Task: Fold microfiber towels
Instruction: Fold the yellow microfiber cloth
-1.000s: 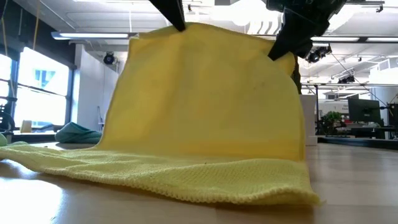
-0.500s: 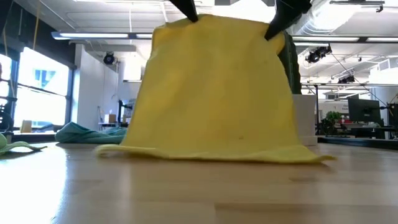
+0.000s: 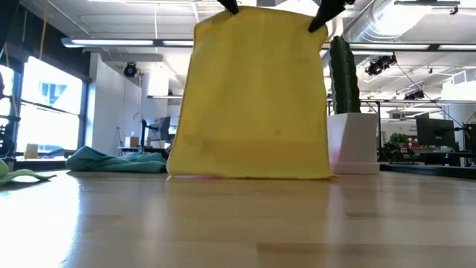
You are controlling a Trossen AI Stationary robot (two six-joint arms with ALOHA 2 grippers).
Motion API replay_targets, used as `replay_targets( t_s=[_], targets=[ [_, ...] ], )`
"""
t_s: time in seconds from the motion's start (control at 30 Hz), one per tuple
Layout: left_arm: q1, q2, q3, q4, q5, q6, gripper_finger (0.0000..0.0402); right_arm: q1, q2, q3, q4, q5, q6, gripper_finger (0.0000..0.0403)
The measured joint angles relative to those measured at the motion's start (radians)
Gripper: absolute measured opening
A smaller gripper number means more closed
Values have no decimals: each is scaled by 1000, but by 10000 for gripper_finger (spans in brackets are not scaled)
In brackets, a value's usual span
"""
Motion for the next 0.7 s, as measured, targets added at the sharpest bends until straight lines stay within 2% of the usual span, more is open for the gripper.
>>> replay_targets(
  t_s=[0.13,0.23,0.3,0.47,0.53,0.7],
  targets=[
    [-9,0,37,1,-41,-24,1,-9,0,35,-1,2,-6,0],
    [-37,0,54,-14,-26,-132,1,10,-1,50,-1,-25,27,0],
    [-62,0,57,-45,32,-235,1,33,-1,50,-22,-92,87,0],
    [-152,15,48,-173,313,-476,1,130,23,21,-131,-322,322,0],
    [-199,41,47,-200,400,-577,1,192,38,-18,-119,-406,427,0],
    [-345,125,46,-194,455,-703,1,366,102,-140,9,-557,600,0]
  ],
)
